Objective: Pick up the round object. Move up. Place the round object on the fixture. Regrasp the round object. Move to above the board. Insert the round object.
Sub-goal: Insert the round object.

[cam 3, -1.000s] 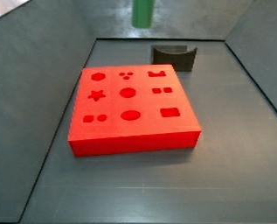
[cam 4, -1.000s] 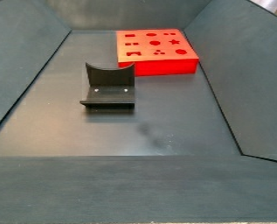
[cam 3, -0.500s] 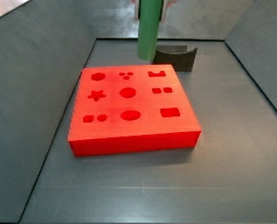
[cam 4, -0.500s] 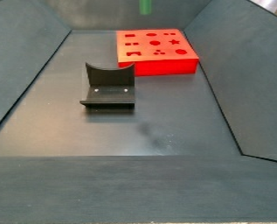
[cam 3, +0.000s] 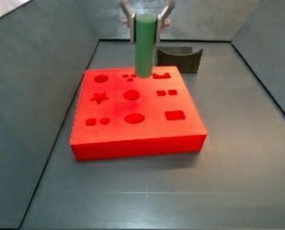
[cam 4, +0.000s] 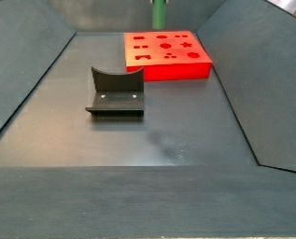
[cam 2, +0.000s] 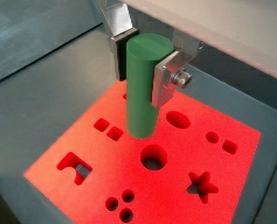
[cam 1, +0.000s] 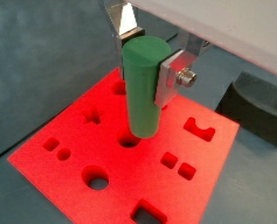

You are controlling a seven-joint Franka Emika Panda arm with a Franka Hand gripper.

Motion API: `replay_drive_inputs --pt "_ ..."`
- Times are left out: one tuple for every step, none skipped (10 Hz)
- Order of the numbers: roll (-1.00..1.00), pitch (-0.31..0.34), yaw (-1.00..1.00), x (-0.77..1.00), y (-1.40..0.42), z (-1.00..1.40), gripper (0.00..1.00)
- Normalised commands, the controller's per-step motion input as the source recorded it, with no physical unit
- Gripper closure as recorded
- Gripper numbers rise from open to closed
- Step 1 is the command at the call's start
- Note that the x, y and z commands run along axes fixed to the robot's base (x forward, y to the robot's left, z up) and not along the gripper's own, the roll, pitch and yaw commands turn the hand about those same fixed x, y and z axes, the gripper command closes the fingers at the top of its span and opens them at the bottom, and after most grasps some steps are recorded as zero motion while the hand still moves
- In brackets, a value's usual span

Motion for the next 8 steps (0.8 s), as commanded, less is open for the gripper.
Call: replay_drive_inputs --pt "0.0 0.0 -0.03 0.0 0.0 -0.2 1.0" --pt "0.0 0.0 -0.03 0.0 0.0 -0.3 1.0" --pt "0.03 -0.09 -0.05 0.0 0.0 -0.64 1.0" --pt "0.0 -0.011 -0.04 0.0 0.0 -0.45 1.0" --pt "0.0 0.0 -0.01 0.0 0.0 -0.31 1.0" --pt "0.0 -0.05 0.0 -0.07 0.0 -0.41 1.0" --pt "0.01 -0.074 0.0 -0.11 0.0 -0.45 1.0" --pt "0.0 -0.057 0.0 -0.08 0.0 -0.41 1.0"
